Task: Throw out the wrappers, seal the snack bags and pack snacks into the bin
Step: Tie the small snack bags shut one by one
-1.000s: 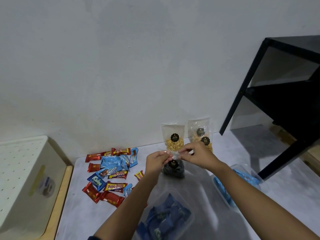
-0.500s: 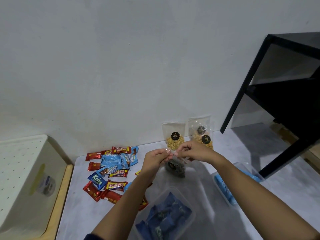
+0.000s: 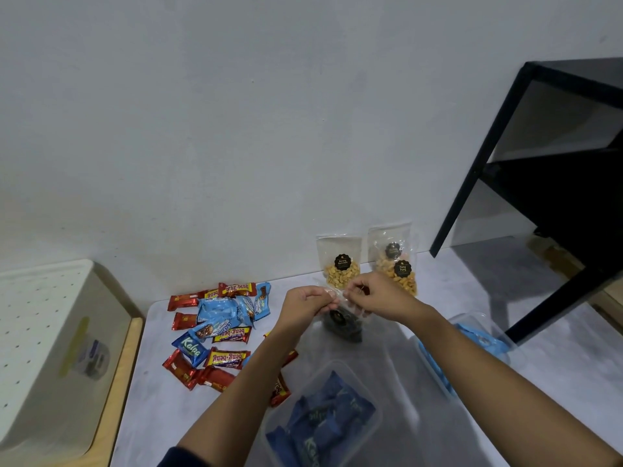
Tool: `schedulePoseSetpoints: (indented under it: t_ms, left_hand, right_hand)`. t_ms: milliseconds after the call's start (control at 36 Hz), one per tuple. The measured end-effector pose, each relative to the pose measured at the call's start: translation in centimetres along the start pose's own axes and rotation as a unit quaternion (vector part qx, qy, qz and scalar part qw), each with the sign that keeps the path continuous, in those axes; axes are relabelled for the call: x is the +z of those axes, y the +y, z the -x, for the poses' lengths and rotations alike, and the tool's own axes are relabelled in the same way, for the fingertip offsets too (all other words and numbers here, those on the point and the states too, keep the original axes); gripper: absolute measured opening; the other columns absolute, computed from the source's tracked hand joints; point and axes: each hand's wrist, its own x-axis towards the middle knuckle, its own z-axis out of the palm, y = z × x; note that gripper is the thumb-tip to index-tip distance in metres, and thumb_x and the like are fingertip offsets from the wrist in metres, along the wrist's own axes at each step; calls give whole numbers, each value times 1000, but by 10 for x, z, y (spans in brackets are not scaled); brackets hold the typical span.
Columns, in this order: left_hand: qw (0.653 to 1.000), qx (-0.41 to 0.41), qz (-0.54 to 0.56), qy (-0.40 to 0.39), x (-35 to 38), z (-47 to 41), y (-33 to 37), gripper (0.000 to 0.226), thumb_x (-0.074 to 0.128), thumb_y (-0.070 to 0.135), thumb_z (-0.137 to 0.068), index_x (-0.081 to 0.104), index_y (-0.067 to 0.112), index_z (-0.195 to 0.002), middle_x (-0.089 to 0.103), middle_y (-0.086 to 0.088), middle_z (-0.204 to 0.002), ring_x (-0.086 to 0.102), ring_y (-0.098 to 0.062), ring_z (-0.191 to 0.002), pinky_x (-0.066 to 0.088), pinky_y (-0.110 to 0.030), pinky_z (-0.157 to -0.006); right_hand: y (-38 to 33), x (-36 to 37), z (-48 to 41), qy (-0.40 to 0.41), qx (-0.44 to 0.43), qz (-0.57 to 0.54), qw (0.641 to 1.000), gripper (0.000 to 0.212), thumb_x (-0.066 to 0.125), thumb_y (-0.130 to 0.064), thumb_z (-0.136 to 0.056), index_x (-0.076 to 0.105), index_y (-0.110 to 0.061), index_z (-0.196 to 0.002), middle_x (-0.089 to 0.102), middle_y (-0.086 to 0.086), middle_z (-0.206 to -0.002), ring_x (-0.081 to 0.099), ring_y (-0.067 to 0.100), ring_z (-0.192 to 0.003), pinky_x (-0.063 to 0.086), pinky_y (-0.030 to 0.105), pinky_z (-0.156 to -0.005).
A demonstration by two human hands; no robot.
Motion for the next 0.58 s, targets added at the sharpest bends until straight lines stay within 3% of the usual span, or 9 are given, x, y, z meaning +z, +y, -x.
schedulePoseSetpoints:
  t_ms: [111, 222, 389, 472, 583]
  left_hand:
    - [1000, 5, -24, 3, 1, -1, 1, 8, 61, 2, -85, 68, -2, -87, 71, -5, -69, 66, -7, -62, 55, -14, -65]
    - [1000, 18, -15, 7, 4, 0, 0, 7, 60, -3, -84, 66, 0, -81, 70, 0, -61, 65, -5, -56, 54, -13, -62]
    - [998, 18, -47, 23, 5, -3, -3, 8, 61, 1, -85, 67, -2, -89, 71, -6, -72, 66, -8, -64, 54, -16, -67]
    - [997, 19, -61, 32, 6, -4, -4, 8, 61, 3, -85, 68, 1, -89, 70, -10, -79, 66, -12, -70, 54, -20, -72]
    - [997, 17, -68, 39, 8, -6, -3, 14, 61, 3, -86, 66, -6, -95, 69, -9, -77, 66, -5, -63, 53, -13, -64]
  right_hand:
    - [-1, 0, 1, 27, -9, 12, 1000, 13, 56, -9, -85, 67, -9, -78, 68, 14, -72, 68, 26, -65, 55, 32, -63]
    - [0, 4, 0, 52, 4, -22, 998, 23, 56, -6, -87, 60, -14, -65, 59, 7, -60, 58, 8, -46, 47, 18, -48]
    - [6, 8, -4, 82, 18, -4, 996, 21, 58, -14, -86, 63, -18, -66, 64, 7, -64, 63, 17, -59, 55, 38, -65]
    - [9, 11, -7, 97, 30, 21, 995, 17, 59, -20, -83, 64, -19, -66, 67, 4, -65, 66, 21, -66, 55, 42, -69]
    - [9, 13, -9, 125, 41, 52, 990, 18, 57, -23, -82, 63, -22, -65, 67, 4, -67, 65, 24, -72, 54, 40, -70]
